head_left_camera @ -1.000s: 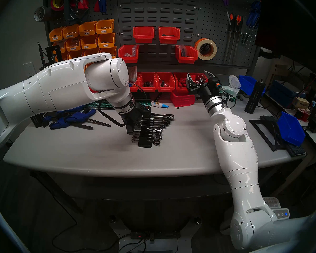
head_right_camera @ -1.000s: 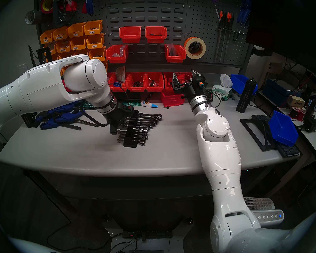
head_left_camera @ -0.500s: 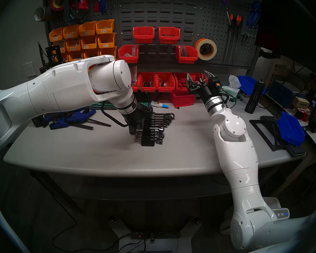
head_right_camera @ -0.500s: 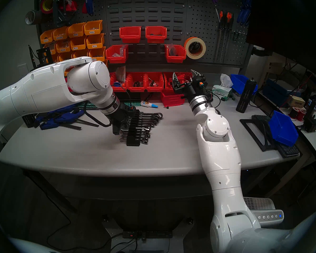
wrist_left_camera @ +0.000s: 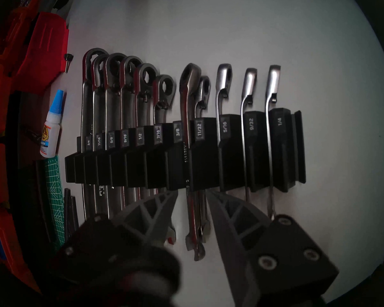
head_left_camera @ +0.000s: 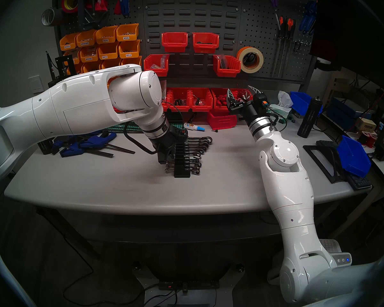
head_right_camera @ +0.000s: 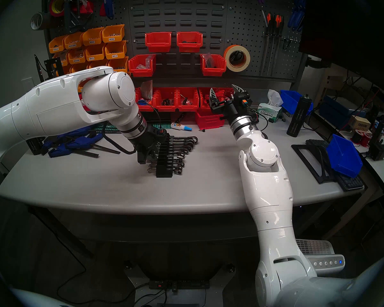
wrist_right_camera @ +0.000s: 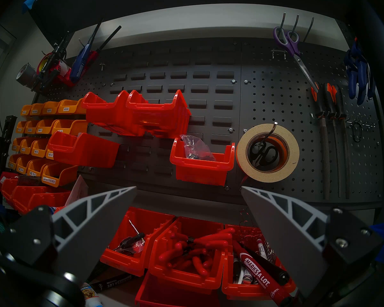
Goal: Put the wrenches on the table into the correct slot in the case
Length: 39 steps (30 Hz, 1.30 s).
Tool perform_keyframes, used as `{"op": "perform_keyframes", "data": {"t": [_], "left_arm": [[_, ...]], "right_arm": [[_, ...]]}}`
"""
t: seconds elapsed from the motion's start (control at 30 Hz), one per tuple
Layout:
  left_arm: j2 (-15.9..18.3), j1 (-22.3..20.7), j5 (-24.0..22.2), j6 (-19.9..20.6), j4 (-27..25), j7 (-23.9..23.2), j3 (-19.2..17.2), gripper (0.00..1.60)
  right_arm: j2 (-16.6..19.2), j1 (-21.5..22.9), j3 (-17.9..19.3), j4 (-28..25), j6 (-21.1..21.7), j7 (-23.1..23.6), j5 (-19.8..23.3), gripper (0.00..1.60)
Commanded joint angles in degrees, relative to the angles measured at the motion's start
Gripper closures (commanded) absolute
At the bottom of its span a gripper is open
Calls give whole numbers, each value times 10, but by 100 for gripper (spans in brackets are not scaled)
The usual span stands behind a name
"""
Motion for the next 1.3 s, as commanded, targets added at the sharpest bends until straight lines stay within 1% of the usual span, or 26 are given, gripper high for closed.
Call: {"op": "perform_keyframes", "data": {"t": [0.0,0.23,0.37,0.7,0.87,0.97,1.1,1.2,1.23,1.27], "left_arm": [[1,-21,3,-6,11,5,-18,80],[3,-21,7,-11,24,7,-22,83],[3,-17,6,-18,31,7,-20,88],[-4,-11,5,-28,44,-3,-14,87],[-9,-5,6,-30,51,2,-13,87],[-12,-6,5,-31,54,3,-15,87],[-13,-12,3,-27,54,-7,-16,84],[-15,-11,2,-27,57,-13,-14,89],[-16,-9,2,-27,59,-13,-14,96],[-17,-8,2,-28,61,-14,-13,99]], "right_arm": [[0,17,-1,-19,-4,1,0,0],[0,17,-1,-19,-4,1,0,0],[0,17,-1,-19,-4,1,0,0],[0,17,-1,-19,-4,1,0,0],[0,17,-1,-19,-4,1,0,0],[0,17,-1,-19,-4,1,0,0],[0,17,-1,-19,-4,1,0,0],[0,17,-1,-19,-4,1,0,0],[0,17,-1,-19,-4,1,0,0],[0,17,-1,-19,-4,1,0,0]]}}
